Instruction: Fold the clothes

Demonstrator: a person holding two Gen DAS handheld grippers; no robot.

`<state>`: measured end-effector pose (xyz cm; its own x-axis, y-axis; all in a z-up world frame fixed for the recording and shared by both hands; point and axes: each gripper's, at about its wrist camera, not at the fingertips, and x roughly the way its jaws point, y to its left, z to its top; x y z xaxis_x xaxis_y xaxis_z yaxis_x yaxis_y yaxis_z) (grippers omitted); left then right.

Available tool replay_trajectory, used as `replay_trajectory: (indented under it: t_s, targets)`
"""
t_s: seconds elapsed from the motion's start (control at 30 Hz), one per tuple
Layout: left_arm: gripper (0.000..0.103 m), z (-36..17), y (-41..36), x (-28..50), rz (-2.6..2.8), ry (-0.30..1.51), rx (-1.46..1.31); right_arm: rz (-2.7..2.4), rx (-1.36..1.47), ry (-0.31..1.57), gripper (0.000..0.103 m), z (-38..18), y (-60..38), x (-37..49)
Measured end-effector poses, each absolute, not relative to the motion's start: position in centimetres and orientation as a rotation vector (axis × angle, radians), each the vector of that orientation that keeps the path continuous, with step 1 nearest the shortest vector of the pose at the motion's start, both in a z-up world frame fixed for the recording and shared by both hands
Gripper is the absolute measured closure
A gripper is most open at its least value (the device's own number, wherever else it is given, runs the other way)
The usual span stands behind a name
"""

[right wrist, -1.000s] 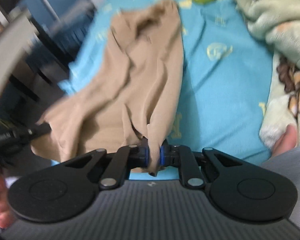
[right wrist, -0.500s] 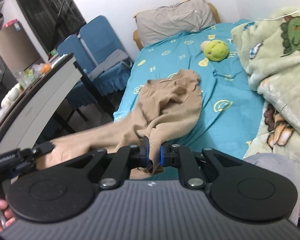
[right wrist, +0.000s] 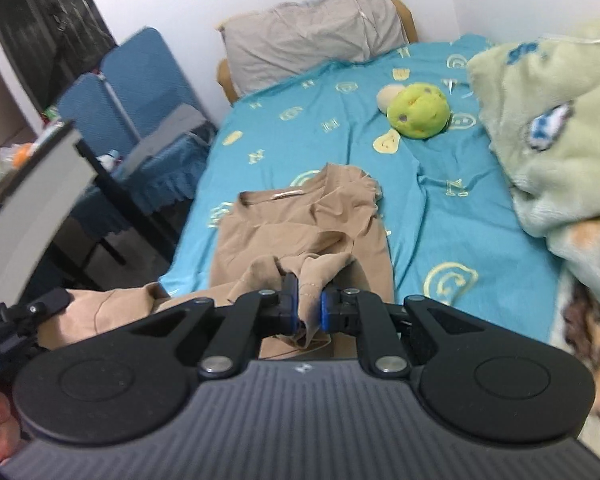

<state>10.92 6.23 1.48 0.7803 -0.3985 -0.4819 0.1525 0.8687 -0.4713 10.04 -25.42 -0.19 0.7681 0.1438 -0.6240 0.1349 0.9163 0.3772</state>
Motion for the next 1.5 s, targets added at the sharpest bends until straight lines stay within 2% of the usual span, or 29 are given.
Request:
replay_trajectory:
  t_s: [0.27, 0.37, 0.5, 0.6, 0.63, 0.67, 0.73, 0.77, 0.8, 0.83, 0.87, 0.9, 0.97, 1.03, 1.27, 1.5]
  targets:
    - [0.102, -8.9, 3.5, 22.0, -0.237, 0.706, -0.256, -0.050, 0.371, 0.823, 0.089, -9.0, -25.4, 20.7]
    - [0.102, -12.2, 2.8, 23.8, -0.221, 0.745, -0.199, -0.072, 0.331, 0.872, 0.089, -11.5, -25.1, 22.8]
    - [0.101, -15.0, 2.1, 25.0, -0.230, 0.808, -0.153, -0.097, 0.310, 0.917, 0.088, -13.6, -24.5, 24.1]
    - [0.097, -15.3, 1.8, 24.9, -0.223, 0.809, -0.124, -0.095, 0.296, 0.917, 0.087, -13.3, -24.4, 23.8]
    - [0.089, -14.9, 1.7, 24.5, -0.227, 0.799, -0.112, -0.095, 0.291, 0.917, 0.087, -13.3, -24.3, 23.7]
    - [0.075, -14.4, 1.5, 24.1, -0.229, 0.789, -0.100, -0.094, 0.286, 0.917, 0.087, -13.2, -24.3, 23.6]
    - [0.058, -12.9, 1.3, 22.9, -0.224, 0.756, -0.084, -0.094, 0.292, 0.913, 0.085, -12.8, -24.5, 23.4]
    - [0.049, -12.0, 1.2, 22.1, -0.222, 0.733, -0.080, -0.091, 0.309, 0.901, 0.081, -12.4, -24.6, 22.9]
    - [0.045, -11.1, 1.2, 21.2, -0.223, 0.708, -0.081, -0.084, 0.319, 0.885, 0.076, -11.9, -24.8, 22.4]
    - [0.034, -10.1, 1.2, 20.3, -0.222, 0.684, -0.079, -0.076, 0.330, 0.870, 0.071, -11.5, -24.8, 22.0]
    - [0.023, -9.2, 1.1, 19.3, -0.216, 0.667, -0.067, -0.072, 0.324, 0.847, 0.058, -10.7, -24.7, 21.2]
    - [0.019, -8.3, 0.9, 18.3, -0.209, 0.650, -0.055, -0.068, 0.318, 0.825, 0.044, -10.0, -24.6, 20.4]
    - [0.010, -6.5, 0.5, 16.2, -0.207, 0.611, -0.032, -0.042, 0.298, 0.749, 0.026, -8.1, -24.3, 18.0]
    - [0.002, -4.9, 0.1, 14.0, -0.217, 0.571, -0.017, -0.016, 0.279, 0.673, 0.017, -6.2, -23.9, 15.7]
    - [0.000, -1.4, -1.2, 5.9, -0.277, 0.418, 0.042, 0.019, 0.182, 0.510, 0.016, -2.1, -22.9, 8.5]
    - [0.000, -2.7, -1.0, 3.0, -0.271, 0.460, 0.015, -0.014, 0.192, 0.505, 0.016, -2.0, -22.5, 6.2]
